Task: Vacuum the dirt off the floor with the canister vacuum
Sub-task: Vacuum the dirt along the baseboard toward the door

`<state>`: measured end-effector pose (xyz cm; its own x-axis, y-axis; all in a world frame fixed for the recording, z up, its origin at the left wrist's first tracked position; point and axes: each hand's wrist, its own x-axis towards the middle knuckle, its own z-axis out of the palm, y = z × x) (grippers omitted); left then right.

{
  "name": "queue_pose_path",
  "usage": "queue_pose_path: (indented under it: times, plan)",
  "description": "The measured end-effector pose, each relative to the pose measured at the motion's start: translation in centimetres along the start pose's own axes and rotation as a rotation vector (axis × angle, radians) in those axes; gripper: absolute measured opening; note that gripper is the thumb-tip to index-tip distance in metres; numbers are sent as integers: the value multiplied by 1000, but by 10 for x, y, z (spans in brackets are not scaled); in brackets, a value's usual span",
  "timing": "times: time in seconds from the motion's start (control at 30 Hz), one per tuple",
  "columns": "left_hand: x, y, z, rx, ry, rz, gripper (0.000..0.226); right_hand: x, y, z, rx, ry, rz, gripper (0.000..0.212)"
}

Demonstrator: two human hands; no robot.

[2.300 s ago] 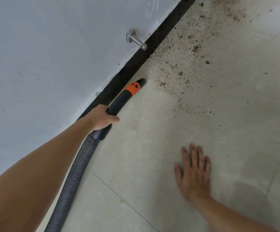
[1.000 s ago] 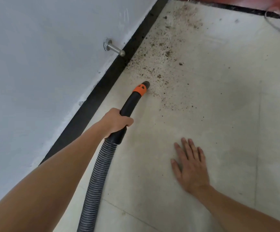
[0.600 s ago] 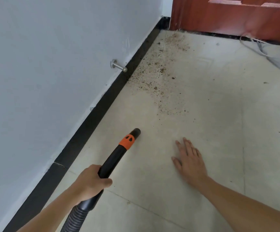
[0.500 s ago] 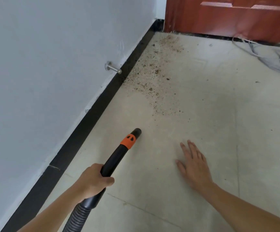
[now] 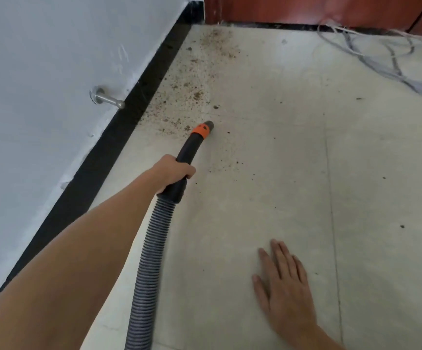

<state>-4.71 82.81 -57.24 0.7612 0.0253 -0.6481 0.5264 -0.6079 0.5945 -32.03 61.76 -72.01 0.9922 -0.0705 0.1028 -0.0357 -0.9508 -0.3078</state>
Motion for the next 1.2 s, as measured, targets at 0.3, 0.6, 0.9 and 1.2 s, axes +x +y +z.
queue_pose_path:
  times: [0.3, 0.6, 0.9, 1.2]
  plan:
    - [30, 28, 11, -27, -5, 45, 26, 1, 8, 4, -32, 26, -17, 58]
    - [-91, -132, -26, 84, -34, -15, 21, 3, 3, -7, -40, -79, 26, 68]
    - [-161, -195, -8, 143, -71, 1, 21, -2, -4, -6, -36, -61, 50, 72]
    - [-58, -65, 22, 34, -77, 90, 15, -2, -1, 1, -39, 29, -8, 55]
